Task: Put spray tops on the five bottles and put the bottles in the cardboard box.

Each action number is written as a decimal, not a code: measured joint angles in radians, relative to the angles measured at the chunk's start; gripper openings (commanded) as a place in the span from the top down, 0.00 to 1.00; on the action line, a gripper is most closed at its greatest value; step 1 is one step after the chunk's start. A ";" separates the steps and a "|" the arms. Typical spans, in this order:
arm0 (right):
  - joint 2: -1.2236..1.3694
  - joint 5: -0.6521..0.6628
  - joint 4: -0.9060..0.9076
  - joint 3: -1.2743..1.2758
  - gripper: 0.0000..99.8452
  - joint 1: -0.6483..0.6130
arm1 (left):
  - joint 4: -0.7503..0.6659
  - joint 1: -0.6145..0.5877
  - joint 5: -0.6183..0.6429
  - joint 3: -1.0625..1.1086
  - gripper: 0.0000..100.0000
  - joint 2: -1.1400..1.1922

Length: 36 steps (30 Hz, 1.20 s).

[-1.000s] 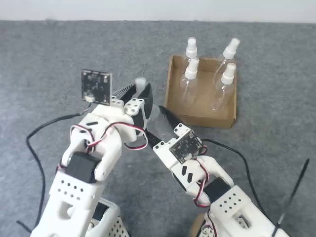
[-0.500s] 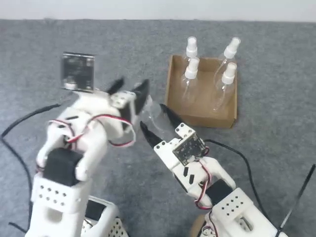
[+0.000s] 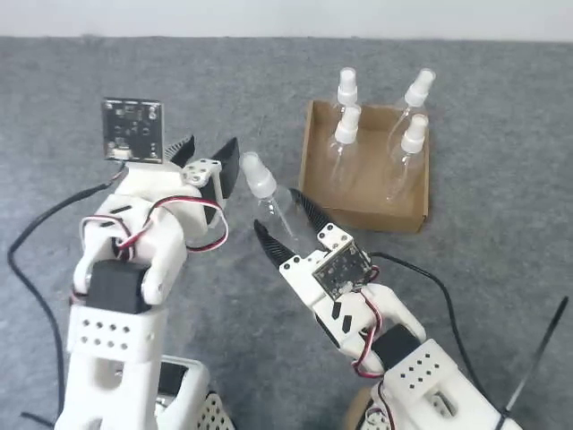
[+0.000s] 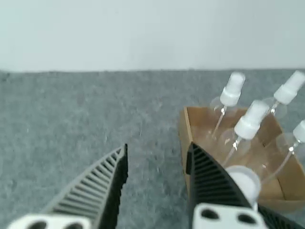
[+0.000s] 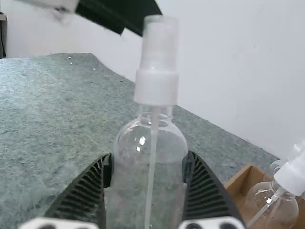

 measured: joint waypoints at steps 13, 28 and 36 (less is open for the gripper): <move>0.000 0.000 0.000 0.000 0.99 0.000 | 0.064 -0.005 -0.034 -0.173 0.82 0.000; 0.003 0.000 0.002 0.018 0.99 0.003 | -0.051 0.080 -0.032 0.028 0.81 -0.003; 0.000 0.000 0.000 0.015 0.99 0.021 | 0.130 0.018 -0.037 -0.160 0.81 0.000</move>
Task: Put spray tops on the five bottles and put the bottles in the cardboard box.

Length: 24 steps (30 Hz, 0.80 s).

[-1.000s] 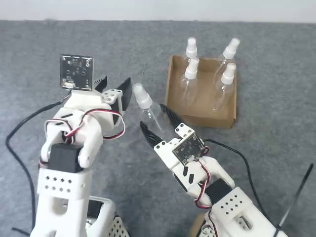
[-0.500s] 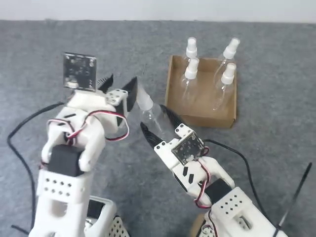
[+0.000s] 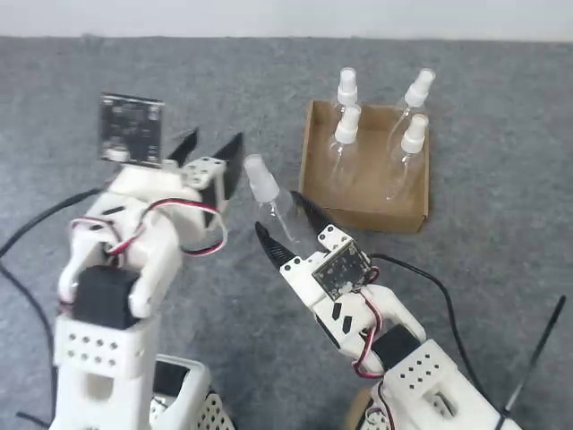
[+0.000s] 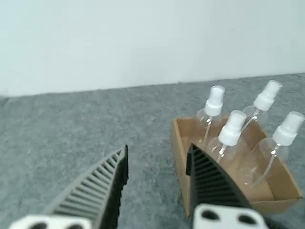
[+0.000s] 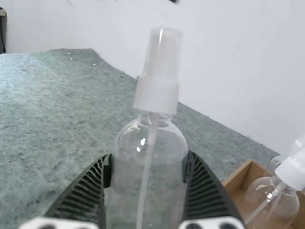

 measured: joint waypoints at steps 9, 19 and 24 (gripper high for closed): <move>0.000 -0.124 0.173 -0.121 0.99 0.137 | -0.150 -0.057 0.054 0.376 0.81 -0.261; 0.115 -0.230 0.520 -0.548 0.99 0.215 | -0.227 0.310 -0.038 0.723 0.75 -0.542; 0.325 -0.230 0.592 -0.687 0.99 0.199 | -0.227 0.333 -0.044 0.723 0.69 -0.562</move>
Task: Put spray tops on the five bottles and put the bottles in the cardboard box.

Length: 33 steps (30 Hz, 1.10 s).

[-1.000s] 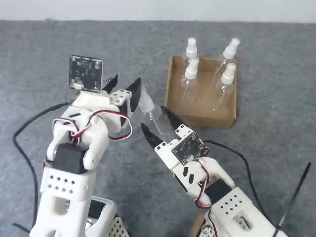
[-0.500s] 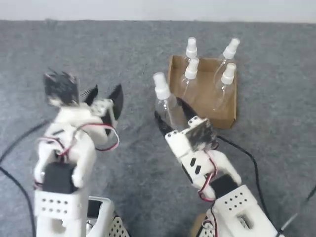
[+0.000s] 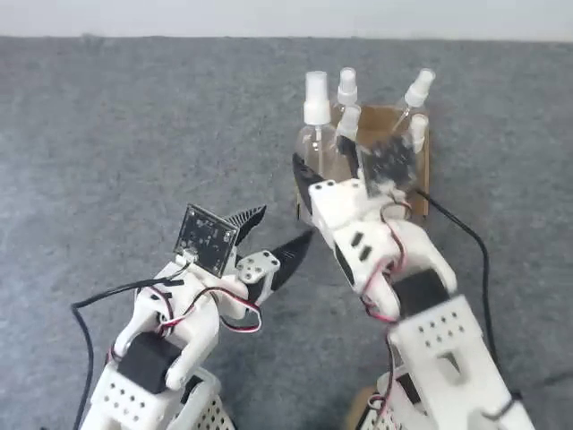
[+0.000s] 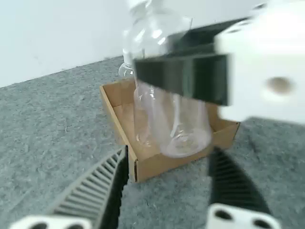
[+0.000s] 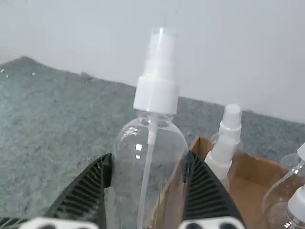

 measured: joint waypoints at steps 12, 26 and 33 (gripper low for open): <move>0.127 -0.002 0.295 -0.245 0.99 -0.133 | -0.135 -0.071 -0.078 0.114 0.70 -0.009; -0.068 0.043 0.505 -0.259 0.99 -0.135 | -0.147 -0.072 -0.083 0.114 0.70 -0.006; -0.061 0.055 0.462 -0.259 0.99 -0.063 | -0.147 -0.075 -0.087 0.114 0.81 -0.008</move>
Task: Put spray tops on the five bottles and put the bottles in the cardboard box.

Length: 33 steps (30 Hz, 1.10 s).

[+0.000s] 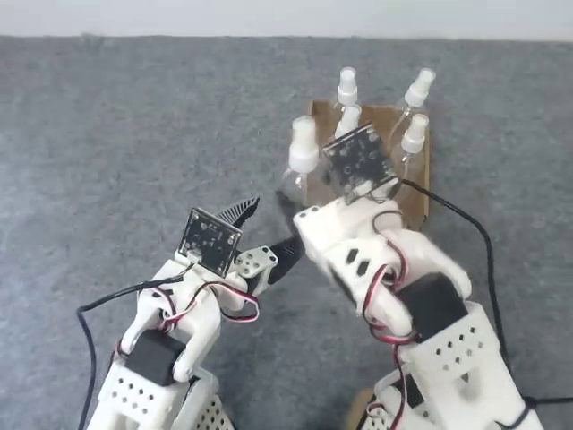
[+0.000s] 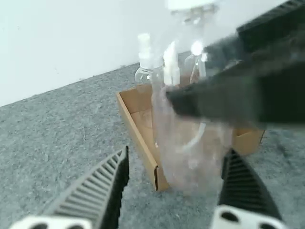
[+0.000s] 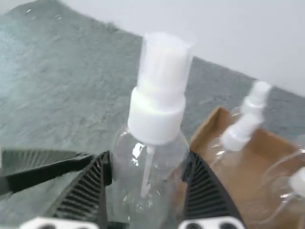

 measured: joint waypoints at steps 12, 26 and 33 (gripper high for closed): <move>0.307 -0.086 -0.345 0.011 0.99 0.273 | 0.000 -0.020 0.000 0.015 0.99 -0.005; 0.359 -0.038 -0.658 0.285 0.99 0.278 | 0.000 -0.018 0.000 0.017 0.99 -0.005; 0.359 -0.038 -0.658 0.285 0.99 0.278 | 0.000 -0.018 0.000 0.017 0.99 -0.005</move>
